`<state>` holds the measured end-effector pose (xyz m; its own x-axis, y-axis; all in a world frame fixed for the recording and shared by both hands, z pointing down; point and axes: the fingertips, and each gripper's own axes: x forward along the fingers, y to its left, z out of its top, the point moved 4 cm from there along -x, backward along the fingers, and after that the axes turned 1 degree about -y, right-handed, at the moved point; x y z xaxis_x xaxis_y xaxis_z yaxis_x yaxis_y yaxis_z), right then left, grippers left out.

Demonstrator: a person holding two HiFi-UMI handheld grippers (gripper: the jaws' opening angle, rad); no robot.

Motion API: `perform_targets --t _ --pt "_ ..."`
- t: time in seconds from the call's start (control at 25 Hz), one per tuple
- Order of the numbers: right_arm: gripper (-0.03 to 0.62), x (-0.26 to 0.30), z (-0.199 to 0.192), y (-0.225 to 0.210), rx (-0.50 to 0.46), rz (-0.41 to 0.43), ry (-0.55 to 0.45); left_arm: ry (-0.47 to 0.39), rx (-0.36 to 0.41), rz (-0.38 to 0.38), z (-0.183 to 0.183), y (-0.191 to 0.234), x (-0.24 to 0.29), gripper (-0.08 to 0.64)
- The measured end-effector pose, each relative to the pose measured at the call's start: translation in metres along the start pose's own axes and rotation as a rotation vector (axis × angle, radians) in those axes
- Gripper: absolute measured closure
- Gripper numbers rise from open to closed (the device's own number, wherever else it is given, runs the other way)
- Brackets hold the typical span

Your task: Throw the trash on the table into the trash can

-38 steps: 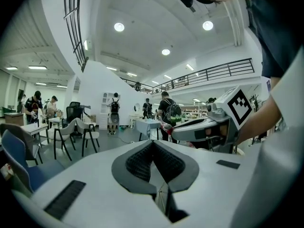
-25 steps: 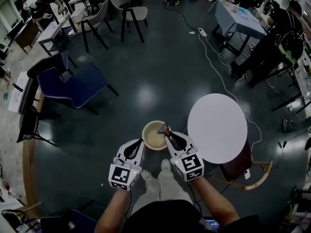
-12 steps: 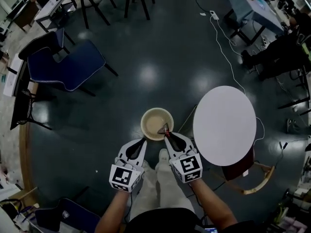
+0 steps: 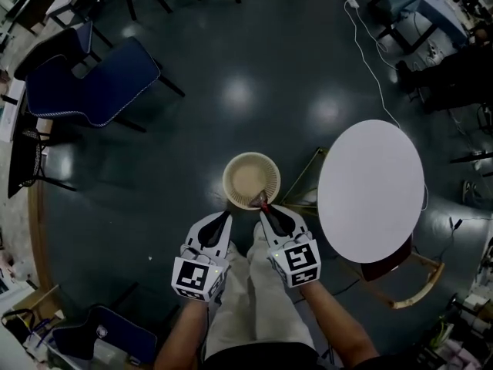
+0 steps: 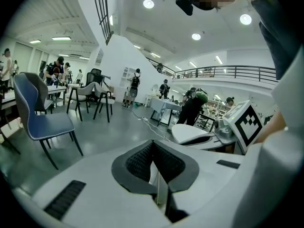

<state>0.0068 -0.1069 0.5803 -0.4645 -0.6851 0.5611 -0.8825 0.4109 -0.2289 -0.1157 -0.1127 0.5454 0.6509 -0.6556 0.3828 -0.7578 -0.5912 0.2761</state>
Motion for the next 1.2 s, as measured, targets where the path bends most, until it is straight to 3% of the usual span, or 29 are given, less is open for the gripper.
perform_targets --t 0.68,1.2 --pt "0.525 0.089 -0.114 -0.035 0.015 0.013 0.072 0.073 -0.037 0.015 -0.133 0.03 0.056 0.545" --pt "0.525 0.139 -0.181 -0.057 0.03 -0.001 0.149 0.099 -0.031 0.058 -0.19 0.061 0.083 0.545"
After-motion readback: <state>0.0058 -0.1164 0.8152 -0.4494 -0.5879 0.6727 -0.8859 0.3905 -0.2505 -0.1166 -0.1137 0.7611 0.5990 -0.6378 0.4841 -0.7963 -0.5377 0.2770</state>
